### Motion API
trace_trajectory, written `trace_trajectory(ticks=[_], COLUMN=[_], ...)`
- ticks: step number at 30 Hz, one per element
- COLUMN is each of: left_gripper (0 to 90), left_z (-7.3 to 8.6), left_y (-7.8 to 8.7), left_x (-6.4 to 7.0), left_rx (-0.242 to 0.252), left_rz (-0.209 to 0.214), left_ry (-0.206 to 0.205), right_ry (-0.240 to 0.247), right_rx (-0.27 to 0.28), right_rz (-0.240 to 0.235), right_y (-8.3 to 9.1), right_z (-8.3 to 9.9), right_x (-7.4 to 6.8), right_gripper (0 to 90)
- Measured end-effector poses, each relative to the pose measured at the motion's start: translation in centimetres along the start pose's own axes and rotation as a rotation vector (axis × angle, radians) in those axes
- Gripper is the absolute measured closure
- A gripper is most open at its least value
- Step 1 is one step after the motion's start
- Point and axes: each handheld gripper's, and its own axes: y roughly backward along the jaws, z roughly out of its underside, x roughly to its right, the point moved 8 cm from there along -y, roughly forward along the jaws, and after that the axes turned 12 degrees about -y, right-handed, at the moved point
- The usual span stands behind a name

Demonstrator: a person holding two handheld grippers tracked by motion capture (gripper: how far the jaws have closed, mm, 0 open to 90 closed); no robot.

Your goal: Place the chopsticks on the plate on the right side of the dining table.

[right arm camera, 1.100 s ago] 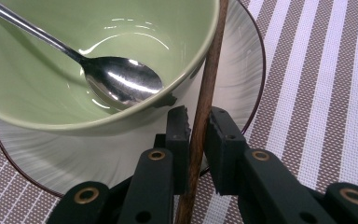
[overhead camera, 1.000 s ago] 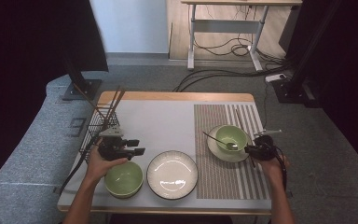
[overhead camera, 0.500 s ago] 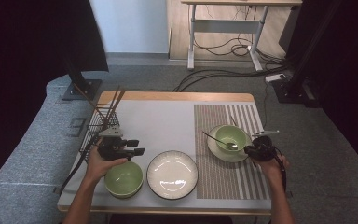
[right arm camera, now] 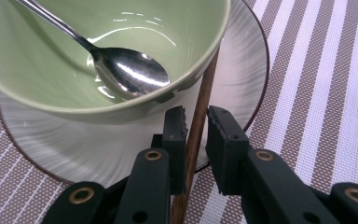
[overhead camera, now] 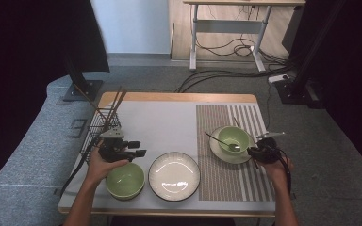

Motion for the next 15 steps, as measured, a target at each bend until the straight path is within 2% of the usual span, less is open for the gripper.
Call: trace_trajectory(ticks=[7, 15], left_gripper=[49.4, 49.4], left_z=[0.04, 0.05], left_y=[-0.08, -0.08], left_x=[0.03, 0.05], left_rx=[-0.004, -0.004], left_rz=[0.003, 0.002], left_ry=[-0.001, -0.002], right_ry=[0.005, -0.014], right_rx=[-0.008, 0.001], right_rz=[-0.012, -0.027], right_y=[0.44, 0.29], right_z=[-0.03, -0.1], right_x=[-0.14, -0.11], right_gripper=[80.6, 82.6])
